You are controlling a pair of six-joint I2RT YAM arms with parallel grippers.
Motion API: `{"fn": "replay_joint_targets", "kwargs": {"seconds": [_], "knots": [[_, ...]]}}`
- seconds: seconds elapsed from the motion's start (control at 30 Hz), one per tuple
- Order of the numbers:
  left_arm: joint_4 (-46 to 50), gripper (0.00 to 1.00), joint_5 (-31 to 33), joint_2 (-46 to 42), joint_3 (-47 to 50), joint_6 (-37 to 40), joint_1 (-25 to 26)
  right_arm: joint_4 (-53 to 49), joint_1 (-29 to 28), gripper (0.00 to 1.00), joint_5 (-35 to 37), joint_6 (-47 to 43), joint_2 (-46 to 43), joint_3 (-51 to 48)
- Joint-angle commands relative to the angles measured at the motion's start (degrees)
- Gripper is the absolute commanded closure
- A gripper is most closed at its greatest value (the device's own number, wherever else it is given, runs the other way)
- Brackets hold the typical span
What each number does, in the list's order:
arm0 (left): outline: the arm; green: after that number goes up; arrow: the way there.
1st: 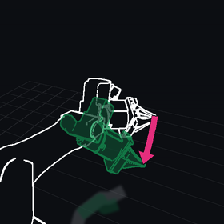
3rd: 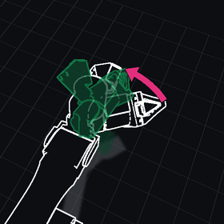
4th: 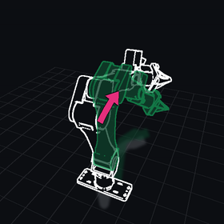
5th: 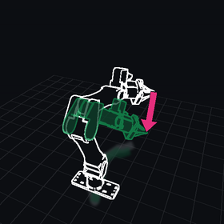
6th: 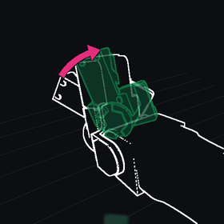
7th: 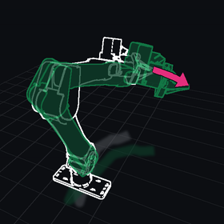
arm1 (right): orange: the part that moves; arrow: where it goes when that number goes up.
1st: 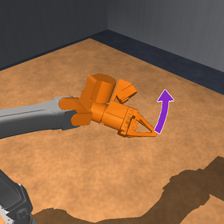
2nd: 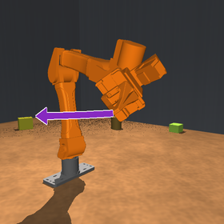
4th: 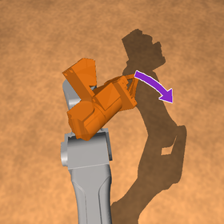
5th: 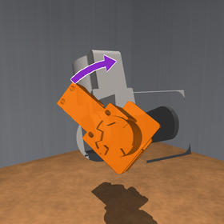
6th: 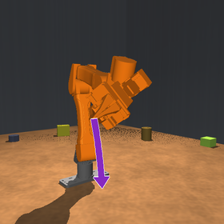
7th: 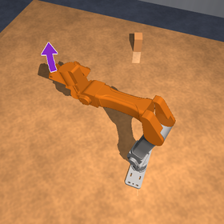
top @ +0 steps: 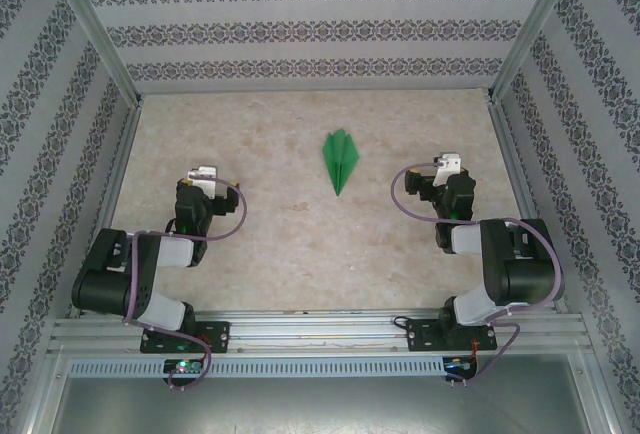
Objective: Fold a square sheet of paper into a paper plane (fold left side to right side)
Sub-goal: Reset both arms
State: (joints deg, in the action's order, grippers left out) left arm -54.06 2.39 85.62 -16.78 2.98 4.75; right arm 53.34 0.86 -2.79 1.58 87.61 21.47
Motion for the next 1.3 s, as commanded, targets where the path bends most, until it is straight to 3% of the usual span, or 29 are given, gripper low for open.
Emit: {"fn": "replay_joint_targets", "kwargs": {"seconds": [0.0,0.13,0.27,0.4,0.47,0.53,1.27], "knots": [[-14.7,0.0,-1.7,2.9,3.4,1.3,-0.9,0.7,-0.4,0.02,0.6,0.8,0.0,0.1],[-27.7,0.0,-1.7,9.3,6.6,1.5,-1.0,0.7,-0.4,0.02,0.6,0.8,0.0,0.1],[-19.6,0.0,-1.8,7.0,3.8,1.4,-1.1,0.7,-0.4,0.02,0.7,0.8,-0.1,0.1],[-5.8,0.0,-0.8,5.7,-2.5,0.3,-1.7,0.7,-0.4,0.02,0.6,0.8,-0.1,0.1],[1.0,0.0,-3.4,5.3,-5.7,-2.4,-4.4,0.7,-0.4,0.02,0.6,0.8,0.0,0.1],[0.1,0.0,-5.7,5.6,-5.6,-3.6,-6.0,0.7,-0.4,0.02,0.6,0.8,0.0,0.1],[0.4,0.0,-6.6,5.5,-5.6,-3.1,-6.0,0.6,-0.4,0.02,0.6,0.7,-0.1,0.1]]}}
